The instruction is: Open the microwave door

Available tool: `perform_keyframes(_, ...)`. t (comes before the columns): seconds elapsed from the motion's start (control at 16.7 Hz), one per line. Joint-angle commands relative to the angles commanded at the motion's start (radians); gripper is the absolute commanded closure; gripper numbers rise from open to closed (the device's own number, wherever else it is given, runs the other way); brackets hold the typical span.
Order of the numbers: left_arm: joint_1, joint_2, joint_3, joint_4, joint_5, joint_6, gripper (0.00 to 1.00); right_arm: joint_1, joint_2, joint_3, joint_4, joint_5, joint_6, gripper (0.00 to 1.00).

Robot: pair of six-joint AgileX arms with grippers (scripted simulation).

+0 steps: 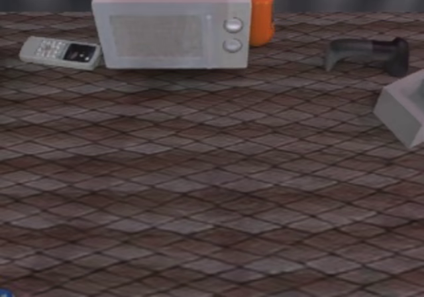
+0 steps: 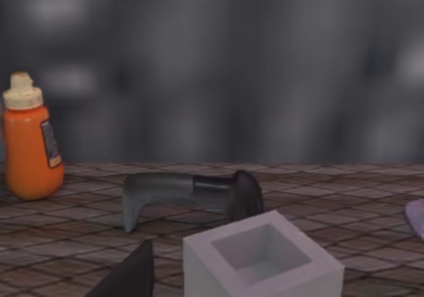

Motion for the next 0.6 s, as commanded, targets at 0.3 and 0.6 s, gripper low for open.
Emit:
perform_keyframes(0.3,-0.054,0.324,0.240,-0.180,-0.058,-0.065,0.00,0.000,0.000,0.000,0.000,0.000,0.000,0.00)
perform_keyframes(0.6,-0.066,0.407,0.290,-0.238,-0.077,-0.079,0.00,0.000,0.000,0.000,0.000,0.000,0.000,0.00)
